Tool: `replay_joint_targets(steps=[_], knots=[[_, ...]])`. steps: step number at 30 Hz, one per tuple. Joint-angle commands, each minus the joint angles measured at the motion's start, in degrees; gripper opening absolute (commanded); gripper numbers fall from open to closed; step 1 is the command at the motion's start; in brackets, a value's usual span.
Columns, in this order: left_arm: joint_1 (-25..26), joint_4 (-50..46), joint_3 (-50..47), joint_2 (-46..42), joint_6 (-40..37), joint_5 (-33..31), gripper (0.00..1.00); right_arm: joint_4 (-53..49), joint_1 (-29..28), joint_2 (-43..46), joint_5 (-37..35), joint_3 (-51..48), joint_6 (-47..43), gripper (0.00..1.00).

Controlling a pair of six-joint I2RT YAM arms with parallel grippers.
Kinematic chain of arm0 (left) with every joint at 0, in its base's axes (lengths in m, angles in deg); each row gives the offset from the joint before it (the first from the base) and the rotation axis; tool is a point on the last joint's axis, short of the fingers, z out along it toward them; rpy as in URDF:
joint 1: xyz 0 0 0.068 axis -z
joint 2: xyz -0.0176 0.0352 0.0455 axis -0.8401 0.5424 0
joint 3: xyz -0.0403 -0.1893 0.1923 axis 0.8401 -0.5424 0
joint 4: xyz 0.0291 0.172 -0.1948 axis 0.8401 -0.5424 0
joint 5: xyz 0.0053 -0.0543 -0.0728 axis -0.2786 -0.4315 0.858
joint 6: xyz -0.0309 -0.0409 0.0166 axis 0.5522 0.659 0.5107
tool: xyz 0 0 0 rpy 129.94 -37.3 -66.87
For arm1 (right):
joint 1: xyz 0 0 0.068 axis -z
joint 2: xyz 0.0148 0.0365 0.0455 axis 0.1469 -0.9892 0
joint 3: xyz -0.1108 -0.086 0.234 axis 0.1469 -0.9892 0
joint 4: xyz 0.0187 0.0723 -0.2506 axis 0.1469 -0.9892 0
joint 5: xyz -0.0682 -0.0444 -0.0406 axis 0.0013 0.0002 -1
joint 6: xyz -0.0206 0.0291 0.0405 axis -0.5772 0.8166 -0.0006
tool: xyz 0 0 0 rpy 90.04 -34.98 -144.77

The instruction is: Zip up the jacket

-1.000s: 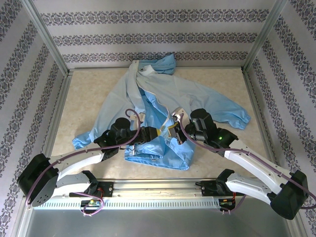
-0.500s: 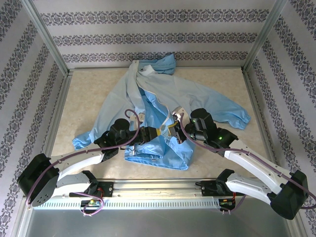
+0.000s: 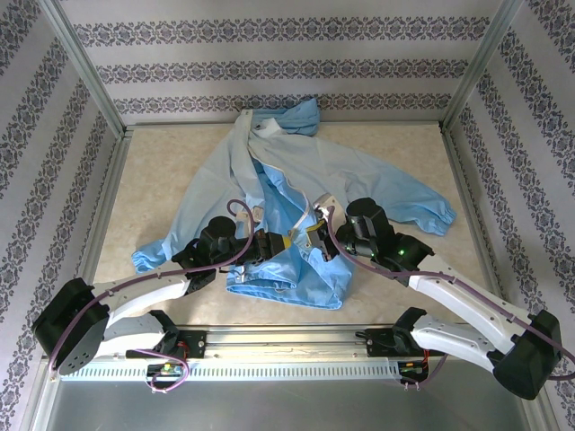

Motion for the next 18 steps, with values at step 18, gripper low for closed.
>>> replay_joint_targets(steps=[18], knots=[[0.51, -2.05, -0.64, -3.86, -5.36, 0.59, 0.00, 0.39, -0.55, 1.38, -0.47, 2.60, -2.45, 0.00]])
